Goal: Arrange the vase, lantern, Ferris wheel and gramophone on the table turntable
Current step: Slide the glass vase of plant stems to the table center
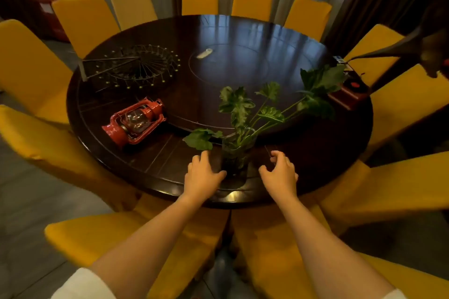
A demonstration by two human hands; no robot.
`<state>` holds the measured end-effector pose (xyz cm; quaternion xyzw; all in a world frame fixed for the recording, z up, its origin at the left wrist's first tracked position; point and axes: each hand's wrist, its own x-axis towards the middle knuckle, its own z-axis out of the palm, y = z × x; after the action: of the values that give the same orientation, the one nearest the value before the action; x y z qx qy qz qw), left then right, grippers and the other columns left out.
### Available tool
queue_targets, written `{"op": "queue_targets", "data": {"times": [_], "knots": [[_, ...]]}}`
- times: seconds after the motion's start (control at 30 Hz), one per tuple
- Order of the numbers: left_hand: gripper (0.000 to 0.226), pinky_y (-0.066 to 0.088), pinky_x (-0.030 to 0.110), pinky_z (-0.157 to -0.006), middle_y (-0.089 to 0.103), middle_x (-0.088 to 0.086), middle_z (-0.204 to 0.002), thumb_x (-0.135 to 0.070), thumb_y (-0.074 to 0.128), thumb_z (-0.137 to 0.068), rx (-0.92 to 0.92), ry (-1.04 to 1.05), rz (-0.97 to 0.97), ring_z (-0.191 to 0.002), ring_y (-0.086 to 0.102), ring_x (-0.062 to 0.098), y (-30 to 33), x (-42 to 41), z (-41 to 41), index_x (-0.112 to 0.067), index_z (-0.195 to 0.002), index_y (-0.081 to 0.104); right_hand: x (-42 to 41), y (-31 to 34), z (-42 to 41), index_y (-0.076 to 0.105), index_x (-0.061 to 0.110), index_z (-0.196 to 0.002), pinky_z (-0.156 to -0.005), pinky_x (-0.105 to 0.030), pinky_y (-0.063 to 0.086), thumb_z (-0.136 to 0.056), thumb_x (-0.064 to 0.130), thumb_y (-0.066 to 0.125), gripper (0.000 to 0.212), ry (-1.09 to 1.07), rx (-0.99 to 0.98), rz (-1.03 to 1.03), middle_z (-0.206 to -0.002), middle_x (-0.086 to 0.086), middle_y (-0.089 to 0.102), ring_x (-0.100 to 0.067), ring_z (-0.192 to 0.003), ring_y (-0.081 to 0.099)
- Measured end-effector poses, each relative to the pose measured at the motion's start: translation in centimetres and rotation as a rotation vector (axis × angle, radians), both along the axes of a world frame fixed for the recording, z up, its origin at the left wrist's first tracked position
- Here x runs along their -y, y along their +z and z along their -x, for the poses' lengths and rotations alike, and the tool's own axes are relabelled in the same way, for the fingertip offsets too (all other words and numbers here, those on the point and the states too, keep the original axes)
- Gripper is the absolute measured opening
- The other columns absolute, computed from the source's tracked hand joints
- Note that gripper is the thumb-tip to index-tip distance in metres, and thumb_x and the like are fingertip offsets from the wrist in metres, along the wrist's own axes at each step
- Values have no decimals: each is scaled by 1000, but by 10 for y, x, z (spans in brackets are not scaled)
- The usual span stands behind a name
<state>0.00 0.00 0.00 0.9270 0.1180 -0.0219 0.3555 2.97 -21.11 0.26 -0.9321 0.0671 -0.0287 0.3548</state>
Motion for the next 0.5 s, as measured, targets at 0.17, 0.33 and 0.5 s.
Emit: {"op": "queue_targets", "data": {"times": [0.17,0.33,0.5], "knots": [[86,48,37,-87,44,11,-143,-46,81,-75,-132,33,191,-123,52,32,-27,3,-33,-20,-145,37,-16,-19,-27,21,34,-153,-105,-45,43,-79,28,81,95,34,-261,-194,-153,-2,35,-26,-141,32],[105,33,39,-108,12,14,-163,-52,73,-81,-83,-92,123,-145,19,35,-56,9,-57,-25,-157,6,-24,-36,-64,-6,48,-153,-114,-56,32,-62,39,93,135,61,-382,-322,-166,-6,5,-31,-151,13],[107,45,40,-101,31,14,-158,-52,70,-84,-173,-98,191,-136,43,35,-69,20,-80,-26,-158,-3,-23,-52,-91,-15,38,-155,-118,-45,24,-46,51,96,156,184,-450,-363,-167,-1,1,-24,-152,10]]}}
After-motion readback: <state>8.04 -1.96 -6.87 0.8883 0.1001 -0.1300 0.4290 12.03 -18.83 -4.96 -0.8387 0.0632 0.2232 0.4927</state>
